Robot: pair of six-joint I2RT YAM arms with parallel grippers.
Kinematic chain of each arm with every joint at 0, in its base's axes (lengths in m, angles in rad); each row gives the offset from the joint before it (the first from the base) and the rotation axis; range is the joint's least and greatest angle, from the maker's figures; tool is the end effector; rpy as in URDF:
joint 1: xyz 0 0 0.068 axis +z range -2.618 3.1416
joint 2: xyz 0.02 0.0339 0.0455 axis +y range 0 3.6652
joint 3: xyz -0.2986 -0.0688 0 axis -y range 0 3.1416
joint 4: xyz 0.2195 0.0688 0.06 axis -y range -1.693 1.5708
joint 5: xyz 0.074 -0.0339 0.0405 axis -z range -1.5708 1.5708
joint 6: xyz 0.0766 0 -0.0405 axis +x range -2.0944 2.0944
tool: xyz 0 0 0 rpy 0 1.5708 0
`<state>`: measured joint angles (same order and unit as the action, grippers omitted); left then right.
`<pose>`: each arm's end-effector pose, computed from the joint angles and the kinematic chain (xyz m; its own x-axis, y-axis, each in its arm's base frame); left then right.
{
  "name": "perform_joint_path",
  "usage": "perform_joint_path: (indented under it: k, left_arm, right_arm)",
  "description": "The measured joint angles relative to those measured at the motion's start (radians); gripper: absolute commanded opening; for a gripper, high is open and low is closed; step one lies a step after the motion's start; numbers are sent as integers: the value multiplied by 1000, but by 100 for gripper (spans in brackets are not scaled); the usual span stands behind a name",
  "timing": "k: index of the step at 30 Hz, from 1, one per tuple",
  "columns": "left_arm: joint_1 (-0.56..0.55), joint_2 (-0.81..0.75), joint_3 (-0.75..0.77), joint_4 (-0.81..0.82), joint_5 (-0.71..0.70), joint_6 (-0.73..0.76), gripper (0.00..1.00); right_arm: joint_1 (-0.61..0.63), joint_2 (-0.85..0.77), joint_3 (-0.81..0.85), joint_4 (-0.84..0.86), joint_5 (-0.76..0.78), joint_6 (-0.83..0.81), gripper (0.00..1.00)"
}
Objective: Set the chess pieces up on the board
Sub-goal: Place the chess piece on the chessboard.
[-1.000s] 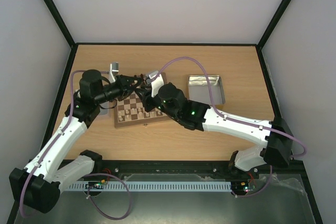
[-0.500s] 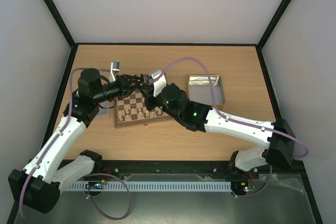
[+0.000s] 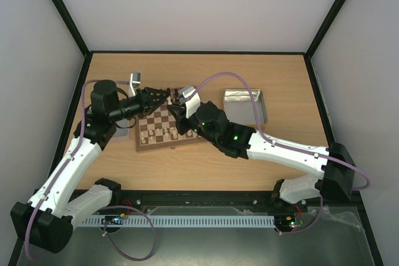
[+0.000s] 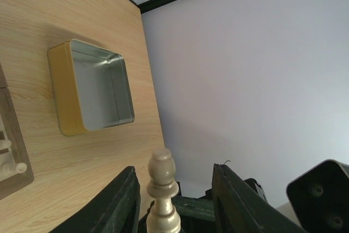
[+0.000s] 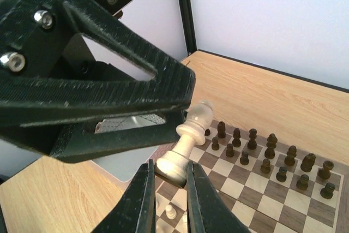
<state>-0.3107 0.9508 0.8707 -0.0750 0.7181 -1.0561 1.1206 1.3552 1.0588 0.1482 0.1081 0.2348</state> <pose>0.1752 -0.1092 0.3784 -0.8116 -0.4279 -0.3979 0.2900 0.2962 -0.9100 0.1519 0.2954 0.3763 -0.2599 -0.0063 -0.9656 -0.8104 0.5451 0.2146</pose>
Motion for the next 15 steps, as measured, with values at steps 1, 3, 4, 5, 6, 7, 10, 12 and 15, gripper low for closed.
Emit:
perform_joint_path:
  k: [1, 3, 4, 5, 6, 7, 10, 12, 15]
  left_arm:
    - [13, 2, 3, -7, 3, 10, 39]
    - [27, 14, 19, -26, 18, 34, 38]
    - [31, 22, 28, -34, 24, 47, 39]
    - [33, 32, 39, -46, 35, 63, 39]
    - [36, 41, 48, -58, 46, 78, 39]
    - [37, 54, 61, -76, 62, 97, 39]
    - [37, 80, 86, -115, 110, 151, 38]
    - [42, 90, 94, -140, 146, 180, 33]
    - [55, 101, 99, -171, 208, 217, 29]
  right_arm:
    - [0, -3, -3, 0, -5, -3, 8]
    - [0, -8, -7, 0, -18, -10, 8]
    - [0, -11, -9, 0, -24, -13, 8]
    - [0, -14, -10, 0, -30, -16, 8]
    - [0, -16, -10, 0, -37, -21, 9]
    - [0, -19, -11, 0, -43, -24, 9]
    - [0, -25, -17, 0, -68, -36, 9]
    - [0, -27, -19, 0, -82, -45, 9]
    - [0, -28, -21, -1, -101, -56, 10]
